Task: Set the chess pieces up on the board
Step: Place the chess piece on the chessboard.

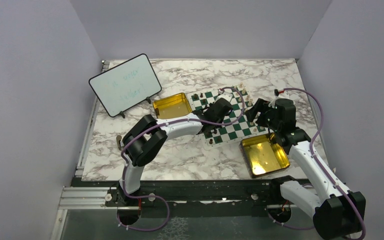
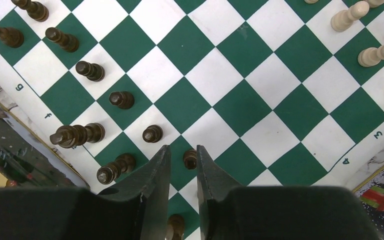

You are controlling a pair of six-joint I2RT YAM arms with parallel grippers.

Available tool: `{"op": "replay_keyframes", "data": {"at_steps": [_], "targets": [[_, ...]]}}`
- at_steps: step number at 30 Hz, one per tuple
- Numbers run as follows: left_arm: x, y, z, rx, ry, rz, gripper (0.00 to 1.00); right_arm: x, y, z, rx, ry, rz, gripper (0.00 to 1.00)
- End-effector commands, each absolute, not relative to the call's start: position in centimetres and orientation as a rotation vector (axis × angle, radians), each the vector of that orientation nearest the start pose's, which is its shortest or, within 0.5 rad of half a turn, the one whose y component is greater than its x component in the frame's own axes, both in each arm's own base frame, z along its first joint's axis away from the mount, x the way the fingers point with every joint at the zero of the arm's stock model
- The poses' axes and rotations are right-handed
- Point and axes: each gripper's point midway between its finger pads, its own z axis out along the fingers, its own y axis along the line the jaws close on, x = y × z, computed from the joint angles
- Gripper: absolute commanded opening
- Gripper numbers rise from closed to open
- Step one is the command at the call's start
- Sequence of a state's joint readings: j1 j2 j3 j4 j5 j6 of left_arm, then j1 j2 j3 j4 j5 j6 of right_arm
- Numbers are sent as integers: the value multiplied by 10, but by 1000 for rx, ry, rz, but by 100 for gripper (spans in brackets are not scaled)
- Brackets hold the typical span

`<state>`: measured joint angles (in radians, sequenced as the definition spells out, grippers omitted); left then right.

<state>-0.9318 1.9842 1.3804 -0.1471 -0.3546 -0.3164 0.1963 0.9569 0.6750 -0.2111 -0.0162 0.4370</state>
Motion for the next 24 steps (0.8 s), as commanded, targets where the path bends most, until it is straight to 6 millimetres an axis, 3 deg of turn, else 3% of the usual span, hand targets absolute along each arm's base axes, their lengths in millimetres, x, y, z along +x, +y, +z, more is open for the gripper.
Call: {"op": "replay_keyframes", "data": {"at_steps": [1,24], "targets": [[348,-385,100,498,2174,-251,26,313,87,176,227,2048,439,75],[343,-388,53,525,2262,-245,27,316,86,181,226,2045,432,75]]}}
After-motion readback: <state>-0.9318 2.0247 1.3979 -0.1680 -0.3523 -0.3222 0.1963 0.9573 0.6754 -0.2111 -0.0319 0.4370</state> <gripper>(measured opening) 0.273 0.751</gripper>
